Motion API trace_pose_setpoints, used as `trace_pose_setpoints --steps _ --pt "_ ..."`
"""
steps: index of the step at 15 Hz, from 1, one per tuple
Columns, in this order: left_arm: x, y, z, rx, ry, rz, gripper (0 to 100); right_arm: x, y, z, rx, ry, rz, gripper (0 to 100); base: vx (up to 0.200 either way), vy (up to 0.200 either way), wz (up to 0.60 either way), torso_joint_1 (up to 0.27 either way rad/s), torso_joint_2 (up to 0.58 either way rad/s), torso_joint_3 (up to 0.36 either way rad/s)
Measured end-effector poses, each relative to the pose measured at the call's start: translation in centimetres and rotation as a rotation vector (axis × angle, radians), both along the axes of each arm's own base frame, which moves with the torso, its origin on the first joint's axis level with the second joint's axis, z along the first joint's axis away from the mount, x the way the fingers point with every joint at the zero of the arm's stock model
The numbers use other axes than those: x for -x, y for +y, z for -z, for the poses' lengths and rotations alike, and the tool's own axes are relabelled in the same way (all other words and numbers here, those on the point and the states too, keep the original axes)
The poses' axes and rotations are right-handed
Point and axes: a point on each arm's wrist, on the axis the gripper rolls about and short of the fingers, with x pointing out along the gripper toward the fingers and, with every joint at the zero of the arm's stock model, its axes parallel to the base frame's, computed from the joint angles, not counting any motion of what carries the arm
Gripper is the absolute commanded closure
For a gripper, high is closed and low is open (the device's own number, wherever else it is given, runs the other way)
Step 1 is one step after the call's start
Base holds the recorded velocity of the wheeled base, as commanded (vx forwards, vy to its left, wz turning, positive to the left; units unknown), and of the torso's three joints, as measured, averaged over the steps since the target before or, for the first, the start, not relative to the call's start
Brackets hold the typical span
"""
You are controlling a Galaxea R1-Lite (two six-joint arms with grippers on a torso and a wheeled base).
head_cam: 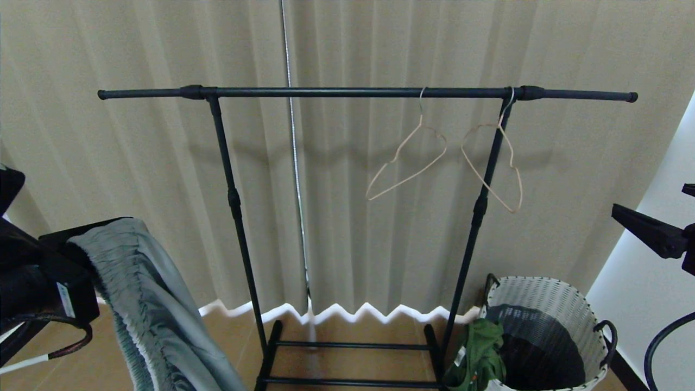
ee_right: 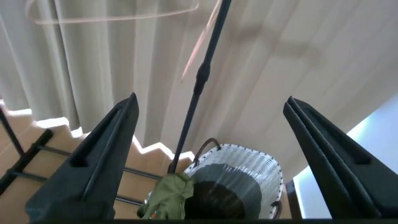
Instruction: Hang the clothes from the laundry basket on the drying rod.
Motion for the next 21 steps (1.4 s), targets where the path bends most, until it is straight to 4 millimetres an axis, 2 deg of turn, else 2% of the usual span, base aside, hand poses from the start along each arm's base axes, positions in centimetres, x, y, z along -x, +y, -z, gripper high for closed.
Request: trace_pose_setpoints --steps 6,9,15,21 --pt "-0.2 0.2 -1.4 -0.006 -0.038 0.114 100 0.4 0.0 -0.2 -0.001 0.166 0.001 0 0.0 0.0 0.0 0.248 -0.52 -0.269" --pt "-0.6 1.4 -0.5 -0.095 0.064 0.084 100 0.4 -0.1 -0.2 0.005 0.177 0.025 0 0.0 0.0 0.0 0.157 -0.32 -0.167" --pt "-0.8 1.6 0.1 -0.096 0.096 0.069 100 0.0 -0.1 0.3 0.007 0.203 0.033 0 0.0 0.0 0.0 0.015 -0.03 -0.011" --pt "-0.8 1.6 -0.4 -0.062 0.084 0.065 100 -0.4 -0.1 0.4 0.009 0.215 0.038 0 0.2 0.0 0.0 0.004 0.0 -0.003"
